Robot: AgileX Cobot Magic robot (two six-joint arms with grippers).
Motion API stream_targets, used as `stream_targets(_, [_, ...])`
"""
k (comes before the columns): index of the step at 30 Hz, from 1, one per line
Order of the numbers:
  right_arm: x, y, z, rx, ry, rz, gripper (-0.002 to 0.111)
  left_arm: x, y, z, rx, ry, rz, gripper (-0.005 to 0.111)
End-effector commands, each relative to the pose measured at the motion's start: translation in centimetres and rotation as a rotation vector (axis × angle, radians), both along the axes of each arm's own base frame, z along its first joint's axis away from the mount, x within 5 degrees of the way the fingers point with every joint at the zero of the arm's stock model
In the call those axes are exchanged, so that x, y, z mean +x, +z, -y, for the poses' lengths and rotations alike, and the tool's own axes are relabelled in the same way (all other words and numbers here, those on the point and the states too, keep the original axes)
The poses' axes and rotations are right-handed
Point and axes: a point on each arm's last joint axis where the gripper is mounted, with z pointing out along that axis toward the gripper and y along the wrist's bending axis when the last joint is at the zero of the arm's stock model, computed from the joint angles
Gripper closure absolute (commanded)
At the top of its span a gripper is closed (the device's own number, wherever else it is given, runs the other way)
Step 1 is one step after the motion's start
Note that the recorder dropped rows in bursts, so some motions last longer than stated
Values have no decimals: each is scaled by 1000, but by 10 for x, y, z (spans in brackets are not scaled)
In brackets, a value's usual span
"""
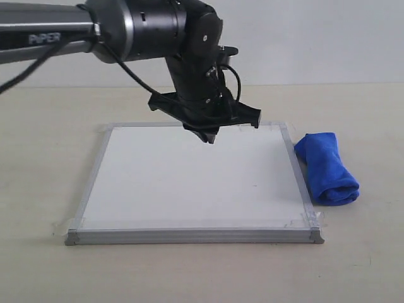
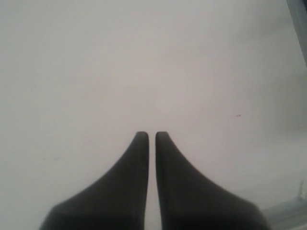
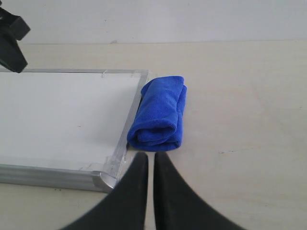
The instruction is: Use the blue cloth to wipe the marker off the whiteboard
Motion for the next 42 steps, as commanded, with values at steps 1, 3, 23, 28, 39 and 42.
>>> stream_targets(1, [0, 2, 0, -9, -1, 17, 107, -24, 14, -20, -37, -6, 55, 102])
stream_targets(3, [0, 2, 0, -9, -1, 17, 107, -37, 16, -32, -56, 0, 68, 102])
stream_targets(23, [0, 2, 0, -9, -1, 17, 107, -179, 39, -147, -396, 120, 239, 102])
stream_targets(28, [0, 2, 0, -9, -1, 17, 107, -201, 26, -163, -493, 158, 263, 102])
stream_targets(39, [0, 2, 0, -9, -1, 17, 107, -224, 8, -183, -489, 159, 260, 102])
stream_targets(42, [0, 2, 0, -9, -1, 17, 107, -225, 13, -185, -467, 109, 305, 102])
